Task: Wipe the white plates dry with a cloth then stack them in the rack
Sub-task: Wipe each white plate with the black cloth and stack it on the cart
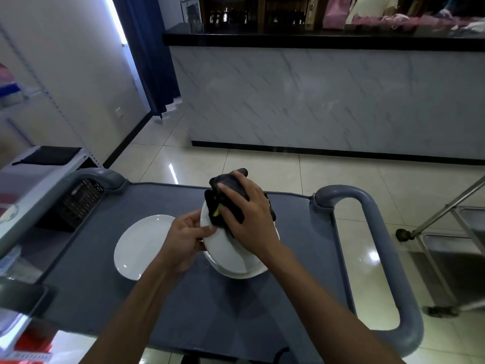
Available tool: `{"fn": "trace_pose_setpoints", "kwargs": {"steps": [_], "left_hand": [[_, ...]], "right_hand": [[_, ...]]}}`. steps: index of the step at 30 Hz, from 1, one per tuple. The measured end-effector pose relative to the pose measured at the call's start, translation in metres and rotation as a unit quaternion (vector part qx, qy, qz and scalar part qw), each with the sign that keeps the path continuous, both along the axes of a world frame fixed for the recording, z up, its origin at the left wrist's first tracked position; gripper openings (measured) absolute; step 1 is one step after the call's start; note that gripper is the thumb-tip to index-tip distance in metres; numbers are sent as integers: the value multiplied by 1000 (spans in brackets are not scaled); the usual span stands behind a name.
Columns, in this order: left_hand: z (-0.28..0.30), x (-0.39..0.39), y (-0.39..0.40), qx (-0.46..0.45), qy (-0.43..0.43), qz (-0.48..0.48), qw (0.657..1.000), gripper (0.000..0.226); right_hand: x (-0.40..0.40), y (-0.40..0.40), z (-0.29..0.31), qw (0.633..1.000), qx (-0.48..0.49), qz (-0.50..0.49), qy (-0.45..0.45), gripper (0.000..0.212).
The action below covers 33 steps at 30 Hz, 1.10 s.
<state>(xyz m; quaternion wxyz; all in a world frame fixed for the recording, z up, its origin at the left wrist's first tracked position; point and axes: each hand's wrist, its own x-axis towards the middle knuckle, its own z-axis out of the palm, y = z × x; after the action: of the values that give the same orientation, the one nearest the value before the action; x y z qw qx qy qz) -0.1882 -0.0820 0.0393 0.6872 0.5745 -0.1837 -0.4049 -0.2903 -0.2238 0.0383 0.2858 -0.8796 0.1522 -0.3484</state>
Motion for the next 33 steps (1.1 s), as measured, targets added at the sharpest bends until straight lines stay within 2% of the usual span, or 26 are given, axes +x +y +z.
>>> {"fn": "trace_pose_setpoints", "kwargs": {"steps": [7, 13, 21, 26, 29, 33], "left_hand": [[1, -1, -2, -18, 16, 12, 1000, 48], [-5, 5, 7, -56, 47, 31, 997, 41], [-18, 9, 14, -65, 104, 88, 989, 34], [-8, 16, 10, -109, 135, 129, 976, 32], [1, 17, 0, -110, 140, 162, 971, 33], [9, 19, -9, -107, 137, 186, 967, 37]], "right_hand": [[11, -11, 2, 998, 18, -41, -42, 38], [5, -35, -4, 989, 127, -70, -17, 38], [-10, -38, -9, 968, 234, -81, -32, 37], [-18, -29, -17, 950, 290, -97, -62, 35], [-13, -15, -20, 949, 285, -108, -74, 36], [-2, 5, -21, 964, 218, -135, -67, 38]]}}
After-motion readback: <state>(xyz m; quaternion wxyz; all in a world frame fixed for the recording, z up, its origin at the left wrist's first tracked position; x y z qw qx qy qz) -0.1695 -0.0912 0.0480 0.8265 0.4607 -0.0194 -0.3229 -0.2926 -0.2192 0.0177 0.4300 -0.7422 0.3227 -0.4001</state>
